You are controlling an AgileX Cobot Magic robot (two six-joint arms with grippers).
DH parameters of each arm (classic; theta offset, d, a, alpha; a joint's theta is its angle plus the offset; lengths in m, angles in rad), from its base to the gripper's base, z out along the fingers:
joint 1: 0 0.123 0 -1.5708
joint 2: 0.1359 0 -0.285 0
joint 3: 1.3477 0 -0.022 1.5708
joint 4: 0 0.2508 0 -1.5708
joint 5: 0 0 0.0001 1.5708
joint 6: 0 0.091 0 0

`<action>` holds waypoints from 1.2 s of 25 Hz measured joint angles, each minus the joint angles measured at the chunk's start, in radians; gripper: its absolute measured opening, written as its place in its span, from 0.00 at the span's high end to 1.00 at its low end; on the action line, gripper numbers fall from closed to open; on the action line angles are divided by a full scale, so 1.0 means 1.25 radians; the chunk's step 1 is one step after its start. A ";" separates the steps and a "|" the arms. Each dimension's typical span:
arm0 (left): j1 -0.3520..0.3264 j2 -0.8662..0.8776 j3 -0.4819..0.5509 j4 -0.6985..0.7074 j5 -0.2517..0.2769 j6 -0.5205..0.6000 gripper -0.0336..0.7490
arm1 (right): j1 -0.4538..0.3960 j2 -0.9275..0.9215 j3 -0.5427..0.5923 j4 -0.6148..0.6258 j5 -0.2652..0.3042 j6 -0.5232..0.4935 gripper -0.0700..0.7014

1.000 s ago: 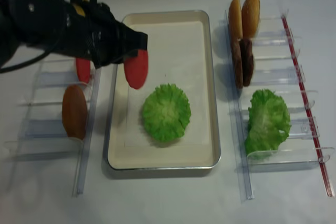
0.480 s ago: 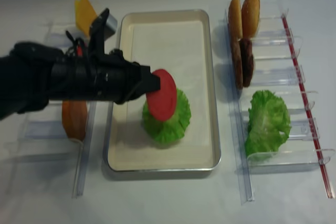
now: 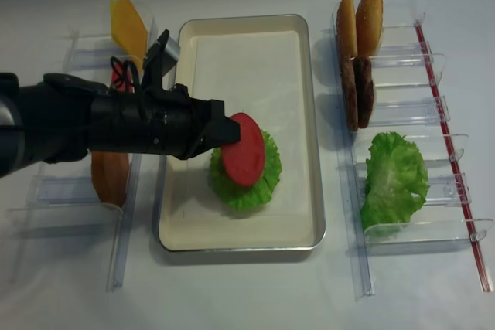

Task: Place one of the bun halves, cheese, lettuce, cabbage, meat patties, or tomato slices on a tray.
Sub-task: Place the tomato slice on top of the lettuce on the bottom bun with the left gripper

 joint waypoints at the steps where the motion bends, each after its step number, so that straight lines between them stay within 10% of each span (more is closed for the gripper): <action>1: 0.000 0.009 0.000 0.000 0.000 0.000 0.91 | 0.000 0.000 0.000 0.000 0.000 0.000 0.27; 12: 0.002 0.036 0.000 -0.014 -0.010 0.001 0.90 | 0.000 0.000 0.000 0.000 0.000 0.000 0.27; 20: 0.002 0.047 0.000 -0.014 -0.003 0.034 0.20 | 0.000 0.000 0.000 0.000 0.000 -0.001 0.27; 30: 0.002 0.024 -0.068 0.172 -0.011 -0.028 0.11 | 0.000 0.000 0.000 0.000 0.000 -0.001 0.27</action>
